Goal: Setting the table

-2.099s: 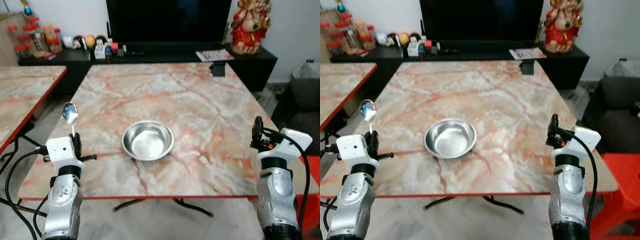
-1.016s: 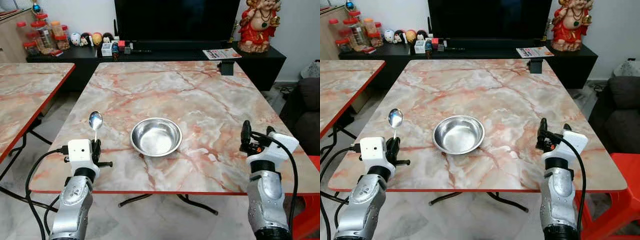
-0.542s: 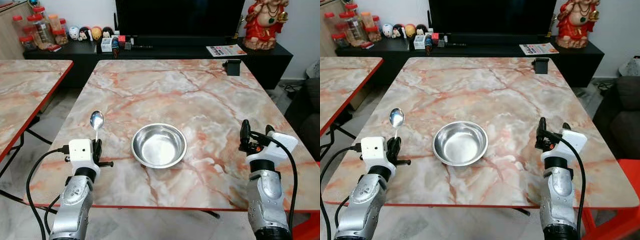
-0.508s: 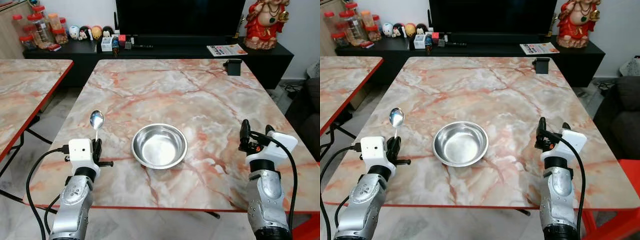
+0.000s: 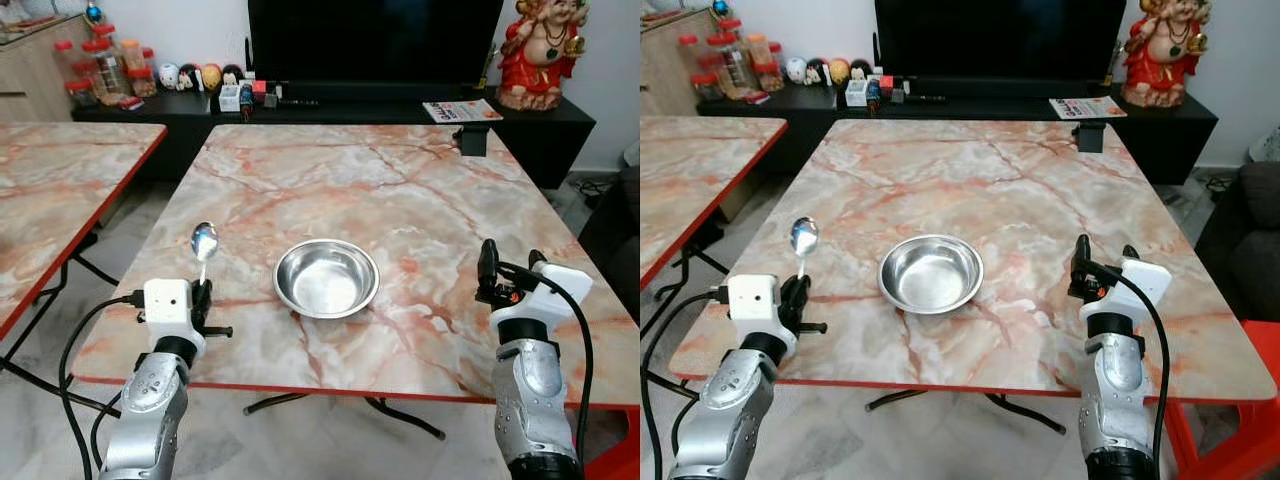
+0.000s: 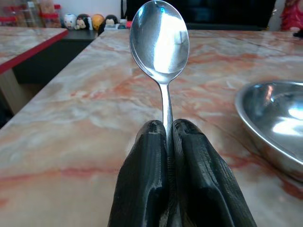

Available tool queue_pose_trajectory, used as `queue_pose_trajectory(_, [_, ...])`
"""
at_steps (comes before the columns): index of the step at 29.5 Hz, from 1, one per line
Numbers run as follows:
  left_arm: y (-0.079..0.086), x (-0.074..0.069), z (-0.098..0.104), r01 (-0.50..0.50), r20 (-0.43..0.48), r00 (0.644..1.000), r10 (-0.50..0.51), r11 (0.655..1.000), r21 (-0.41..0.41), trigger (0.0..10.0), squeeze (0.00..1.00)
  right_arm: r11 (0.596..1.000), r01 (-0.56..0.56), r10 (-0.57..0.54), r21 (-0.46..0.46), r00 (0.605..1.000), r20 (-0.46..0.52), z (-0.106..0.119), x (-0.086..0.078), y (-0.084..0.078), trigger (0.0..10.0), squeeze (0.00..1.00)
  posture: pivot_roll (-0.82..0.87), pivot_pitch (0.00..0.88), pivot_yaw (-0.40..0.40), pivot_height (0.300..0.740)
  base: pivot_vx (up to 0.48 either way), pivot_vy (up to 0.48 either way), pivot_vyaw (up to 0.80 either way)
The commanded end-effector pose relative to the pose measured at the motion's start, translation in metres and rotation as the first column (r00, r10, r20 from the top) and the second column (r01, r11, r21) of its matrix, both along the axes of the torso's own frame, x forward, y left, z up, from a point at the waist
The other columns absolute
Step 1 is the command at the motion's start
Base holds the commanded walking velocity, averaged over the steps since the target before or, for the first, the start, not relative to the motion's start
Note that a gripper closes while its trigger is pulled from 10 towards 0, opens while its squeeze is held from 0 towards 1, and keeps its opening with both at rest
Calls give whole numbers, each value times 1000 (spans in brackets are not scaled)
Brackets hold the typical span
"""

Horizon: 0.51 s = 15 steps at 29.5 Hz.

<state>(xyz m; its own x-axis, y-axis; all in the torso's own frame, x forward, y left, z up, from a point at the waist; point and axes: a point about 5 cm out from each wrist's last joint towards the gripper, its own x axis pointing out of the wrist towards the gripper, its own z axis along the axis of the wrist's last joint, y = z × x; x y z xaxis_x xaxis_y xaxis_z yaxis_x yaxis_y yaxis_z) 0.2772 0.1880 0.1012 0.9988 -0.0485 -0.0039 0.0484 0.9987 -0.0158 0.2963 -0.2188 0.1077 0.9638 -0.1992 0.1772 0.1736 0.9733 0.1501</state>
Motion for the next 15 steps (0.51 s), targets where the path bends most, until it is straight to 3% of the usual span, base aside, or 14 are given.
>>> queue_pose_trajectory(1, [-2, 2, 3, 24, -3, 1000, -24, 1000, 14, 10000, 0, 1000, -9, 9, 1, 1000, -6, 0, -1, 2, 10000, 0, 9, 0, 14, 740, 0, 0, 0])
queue_pose_trajectory(7, [-2, 2, 3, 33, -9, 999, -32, 999, 14, 10000, 0, 1000, -9, 9, 4, 1000, -7, -1, -2, 3, 10000, 0, 7, 0, 20, 740, 0, 0, 0])
queue_pose_trajectory(15, [-5, 4, -4, 122, -107, 987, -119, 992, 18, 10000, 0, 999, -34, 35, 30, 999, -35, -11, -8, 19, 10000, 0, 22, 15, 47, 740, 0, 0, 0])
